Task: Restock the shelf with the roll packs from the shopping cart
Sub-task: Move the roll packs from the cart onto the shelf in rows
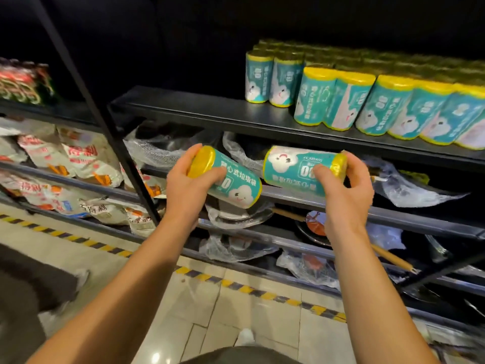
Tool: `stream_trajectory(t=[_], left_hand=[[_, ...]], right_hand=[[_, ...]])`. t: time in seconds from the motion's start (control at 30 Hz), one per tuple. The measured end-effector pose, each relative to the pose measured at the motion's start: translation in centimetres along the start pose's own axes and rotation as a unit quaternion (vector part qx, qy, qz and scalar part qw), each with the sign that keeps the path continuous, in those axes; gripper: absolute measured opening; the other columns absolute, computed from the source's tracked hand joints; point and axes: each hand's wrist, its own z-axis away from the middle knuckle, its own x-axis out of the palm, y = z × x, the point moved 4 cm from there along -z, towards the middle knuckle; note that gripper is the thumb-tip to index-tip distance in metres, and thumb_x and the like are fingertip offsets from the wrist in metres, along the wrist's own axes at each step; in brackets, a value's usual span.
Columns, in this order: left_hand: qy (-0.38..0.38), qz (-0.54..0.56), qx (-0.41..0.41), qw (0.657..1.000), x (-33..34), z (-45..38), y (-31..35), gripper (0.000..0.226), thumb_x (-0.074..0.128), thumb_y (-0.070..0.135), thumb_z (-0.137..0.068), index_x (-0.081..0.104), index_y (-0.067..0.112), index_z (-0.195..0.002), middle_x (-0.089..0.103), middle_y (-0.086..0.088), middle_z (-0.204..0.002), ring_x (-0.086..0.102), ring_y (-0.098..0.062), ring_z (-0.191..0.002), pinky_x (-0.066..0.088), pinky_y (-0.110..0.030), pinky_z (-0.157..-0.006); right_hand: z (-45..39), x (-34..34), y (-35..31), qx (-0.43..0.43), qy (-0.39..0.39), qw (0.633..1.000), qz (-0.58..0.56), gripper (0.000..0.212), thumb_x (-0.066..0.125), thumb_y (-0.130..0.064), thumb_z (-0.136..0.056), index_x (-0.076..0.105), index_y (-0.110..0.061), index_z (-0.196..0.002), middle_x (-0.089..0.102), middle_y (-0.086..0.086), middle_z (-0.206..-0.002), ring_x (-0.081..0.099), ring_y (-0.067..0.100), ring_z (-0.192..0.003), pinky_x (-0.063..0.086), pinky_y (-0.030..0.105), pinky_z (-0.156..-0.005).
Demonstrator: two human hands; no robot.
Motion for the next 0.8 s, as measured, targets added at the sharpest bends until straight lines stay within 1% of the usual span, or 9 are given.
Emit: stream_trajectory(t=[0.07, 0.13, 0.2, 0.33, 0.47, 0.6, 0.67, 0.73, 0.8], left_hand=[[-0.003, -0.02, 0.024, 1.0, 0.6, -2.5, 0.9, 0.064, 0.082, 0.016, -0.075, 0.06, 0.03, -0.133, 0.065, 0.006, -0.116, 0.067, -0.006, -0.098, 0.053, -0.015, -0.07], [-0.008, -0.023, 0.04, 0.999, 1.2, -4.9, 1.6, 0.063, 0.081, 0.013, -0.078, 0.059, 0.03, -0.135, 0.064, 0.009, -0.114, 0.066, 0.0, -0.092, 0.05, -0.01, -0.065], [-0.015, -0.022, 0.045, 0.999, 1.8, -7.1, 2.1, 0.064, 0.082, 0.015, -0.077, 0.06, 0.032, -0.134, 0.066, 0.011, -0.113, 0.067, 0.0, -0.092, 0.053, -0.014, -0.069], [-0.023, -0.036, 0.064, 0.997, 3.2, -11.2, 3.0, 0.064, 0.083, 0.018, -0.073, 0.062, 0.034, -0.131, 0.066, 0.012, -0.115, 0.067, -0.006, -0.1, 0.057, -0.027, -0.078], [-0.038, -0.076, 0.138, 0.987, 5.1, -15.2, 4.3, 0.069, 0.084, 0.022, -0.069, 0.06, 0.031, -0.133, 0.062, 0.013, -0.122, 0.062, -0.005, -0.108, 0.054, -0.023, -0.087], [-0.073, -0.116, 0.193, 0.972, 7.5, -20.2, 5.0, 0.075, 0.087, 0.02, -0.071, 0.053, 0.024, -0.138, 0.054, 0.015, -0.123, 0.055, 0.002, -0.105, 0.041, -0.004, -0.082], [-0.101, -0.143, 0.214, 0.961, 8.7, -22.7, 5.4, 0.077, 0.088, 0.023, -0.068, 0.048, 0.024, -0.134, 0.051, 0.014, -0.117, 0.053, 0.002, -0.098, 0.039, -0.005, -0.078], [-0.139, -0.17, 0.233, 0.947, 10.1, -25.0, 5.6, 0.07, 0.088, 0.026, -0.065, 0.05, 0.023, -0.124, 0.053, 0.013, -0.11, 0.054, 0.003, -0.091, 0.038, -0.004, -0.072], [-0.177, -0.199, 0.261, 0.928, 11.4, -26.8, 5.6, 0.064, 0.084, 0.033, -0.061, 0.057, 0.021, -0.118, 0.058, 0.006, -0.113, 0.056, -0.003, -0.095, 0.041, -0.008, -0.077]], right_hand=[[-1.8, 1.2, -0.1, -0.001, 0.015, 1.0, 0.002, 0.053, 0.081, -0.026, -0.076, 0.062, -0.034, -0.125, 0.064, -0.012, -0.119, 0.065, -0.002, -0.098, 0.055, 0.023, -0.084], [-3.4, 2.3, -0.3, -0.001, 0.02, 1.0, 0.003, 0.056, 0.081, -0.03, -0.073, 0.062, -0.036, -0.125, 0.065, -0.011, -0.121, 0.066, 0.006, -0.105, 0.057, 0.031, -0.09], [-4.7, 3.5, -0.6, -0.006, 0.021, 1.0, 0.013, 0.057, 0.08, -0.029, -0.073, 0.062, -0.036, -0.126, 0.064, -0.01, -0.122, 0.066, 0.009, -0.106, 0.058, 0.032, -0.089], [-6.7, 5.4, -1.0, -0.012, 0.03, 0.999, 0.033, 0.054, 0.08, -0.026, -0.076, 0.062, -0.036, -0.126, 0.063, -0.012, -0.121, 0.065, 0.005, -0.104, 0.059, 0.033, -0.088], [-8.2, 7.1, -1.2, -0.023, 0.054, 0.996, 0.068, 0.06, 0.08, -0.033, -0.069, 0.062, -0.037, -0.126, 0.061, -0.014, -0.124, 0.062, 0.005, -0.11, 0.057, 0.038, -0.094], [-9.1, 8.5, -0.9, -0.045, 0.083, 0.991, 0.094, 0.061, 0.082, -0.029, -0.072, 0.061, -0.037, -0.129, 0.057, -0.015, -0.128, 0.059, 0.004, -0.113, 0.055, 0.039, -0.097], [-9.3, 9.3, -1.0, -0.053, 0.105, 0.988, 0.103, 0.063, 0.081, -0.033, -0.069, 0.061, -0.038, -0.128, 0.058, -0.014, -0.129, 0.059, 0.006, -0.115, 0.055, 0.041, -0.097], [-9.5, 10.3, -1.2, -0.059, 0.127, 0.984, 0.111, 0.065, 0.08, -0.037, -0.065, 0.062, -0.037, -0.128, 0.059, -0.014, -0.128, 0.058, 0.006, -0.116, 0.053, 0.041, -0.099], [-9.7, 11.1, -1.8, -0.07, 0.141, 0.979, 0.126, 0.062, 0.082, -0.034, -0.067, 0.063, -0.037, -0.126, 0.059, -0.015, -0.128, 0.057, 0.005, -0.117, 0.052, 0.039, -0.101]])
